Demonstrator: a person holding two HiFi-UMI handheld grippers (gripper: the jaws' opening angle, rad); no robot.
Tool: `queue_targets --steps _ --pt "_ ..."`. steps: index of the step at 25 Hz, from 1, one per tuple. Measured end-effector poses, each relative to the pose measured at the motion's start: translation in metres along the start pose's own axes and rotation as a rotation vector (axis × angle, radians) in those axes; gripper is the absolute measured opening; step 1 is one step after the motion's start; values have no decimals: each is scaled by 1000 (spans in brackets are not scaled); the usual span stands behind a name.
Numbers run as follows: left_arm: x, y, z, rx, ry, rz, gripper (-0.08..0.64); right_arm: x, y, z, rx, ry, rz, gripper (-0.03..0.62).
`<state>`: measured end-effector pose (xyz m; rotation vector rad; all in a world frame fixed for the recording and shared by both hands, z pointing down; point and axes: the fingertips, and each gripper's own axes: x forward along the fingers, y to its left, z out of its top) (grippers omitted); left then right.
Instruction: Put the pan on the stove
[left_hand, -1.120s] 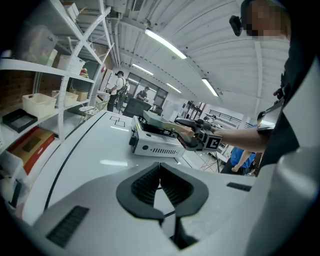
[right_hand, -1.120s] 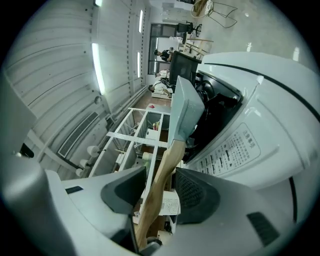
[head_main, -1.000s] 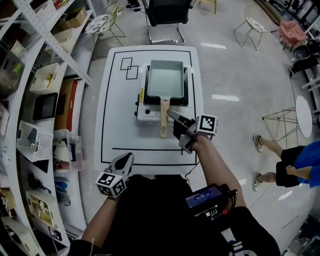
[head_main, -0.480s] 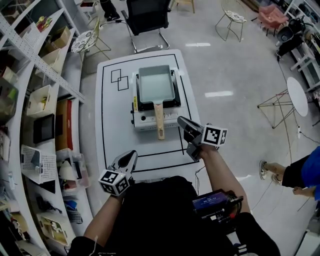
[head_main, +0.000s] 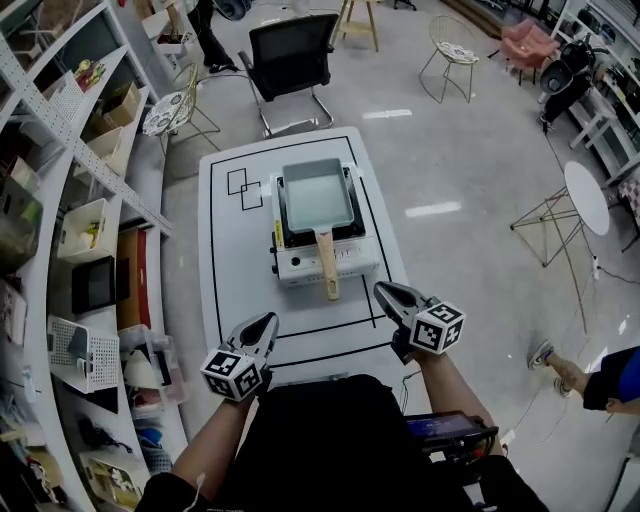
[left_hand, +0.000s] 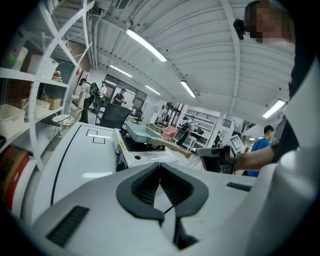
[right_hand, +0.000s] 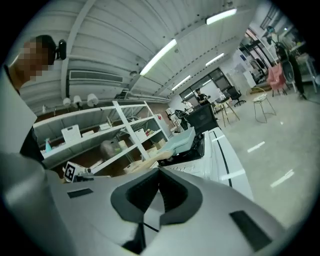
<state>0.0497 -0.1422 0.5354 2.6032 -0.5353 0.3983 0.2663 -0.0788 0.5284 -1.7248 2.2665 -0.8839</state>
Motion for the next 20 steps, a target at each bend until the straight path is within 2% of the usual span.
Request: queue_targets --steps 7,15,20 --pt "10 -2 7 20 7 -47 9 -12 11 -14 -100 9 -53 26" --pt "22 -13 6 53 25 -95 9 -24 11 -16 -105 -30 -100 26" --pt "25 -12 2 62 35 -100 9 -24 8 -15 -109 -46 -110 26"
